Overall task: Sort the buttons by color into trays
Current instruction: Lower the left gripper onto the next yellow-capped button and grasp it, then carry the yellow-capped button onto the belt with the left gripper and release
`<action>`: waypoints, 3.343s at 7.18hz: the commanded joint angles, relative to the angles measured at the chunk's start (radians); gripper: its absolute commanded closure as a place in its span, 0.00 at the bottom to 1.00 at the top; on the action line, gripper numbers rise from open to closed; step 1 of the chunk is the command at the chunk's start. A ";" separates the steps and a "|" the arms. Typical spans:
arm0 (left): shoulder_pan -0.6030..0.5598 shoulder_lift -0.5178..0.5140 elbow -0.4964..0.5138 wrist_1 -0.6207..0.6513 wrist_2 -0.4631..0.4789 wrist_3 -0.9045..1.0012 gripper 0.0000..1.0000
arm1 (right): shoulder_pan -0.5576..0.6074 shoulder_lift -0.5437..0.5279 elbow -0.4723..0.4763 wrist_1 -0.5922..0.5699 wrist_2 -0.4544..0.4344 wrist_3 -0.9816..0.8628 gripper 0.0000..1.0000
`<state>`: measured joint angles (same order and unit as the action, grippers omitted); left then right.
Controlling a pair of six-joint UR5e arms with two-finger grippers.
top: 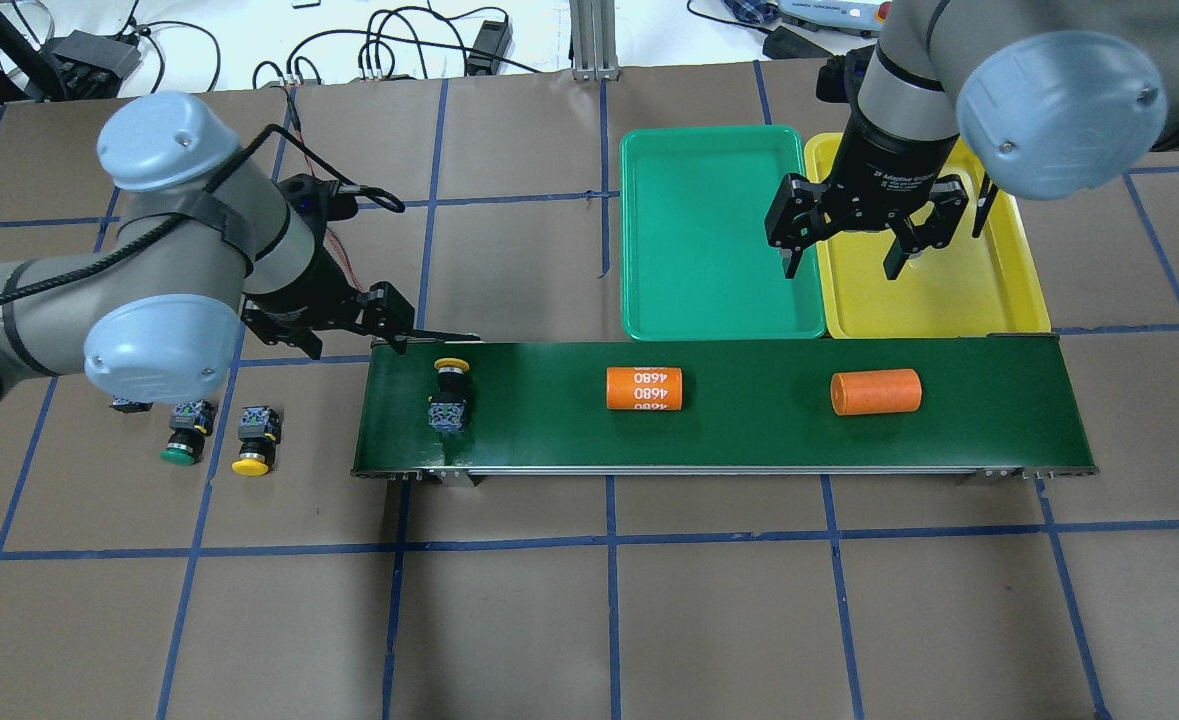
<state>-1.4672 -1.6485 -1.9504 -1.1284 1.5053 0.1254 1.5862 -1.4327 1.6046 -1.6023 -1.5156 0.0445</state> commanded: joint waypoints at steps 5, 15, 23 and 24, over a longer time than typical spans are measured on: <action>0.206 -0.043 -0.172 0.196 0.133 0.174 0.00 | 0.000 0.000 0.006 -0.001 0.000 0.000 0.00; 0.251 -0.179 -0.193 0.275 0.125 0.094 1.00 | -0.003 -0.003 0.015 -0.001 -0.002 0.003 0.00; -0.054 -0.085 0.113 -0.025 0.112 -0.128 1.00 | -0.009 -0.029 0.015 -0.042 -0.003 0.015 0.00; -0.103 -0.100 0.108 -0.022 0.112 -0.136 1.00 | -0.014 -0.029 0.015 -0.031 -0.005 0.015 0.00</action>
<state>-1.5012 -1.7307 -1.8422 -1.1473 1.6176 0.0171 1.5755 -1.4605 1.6193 -1.6414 -1.5166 0.0598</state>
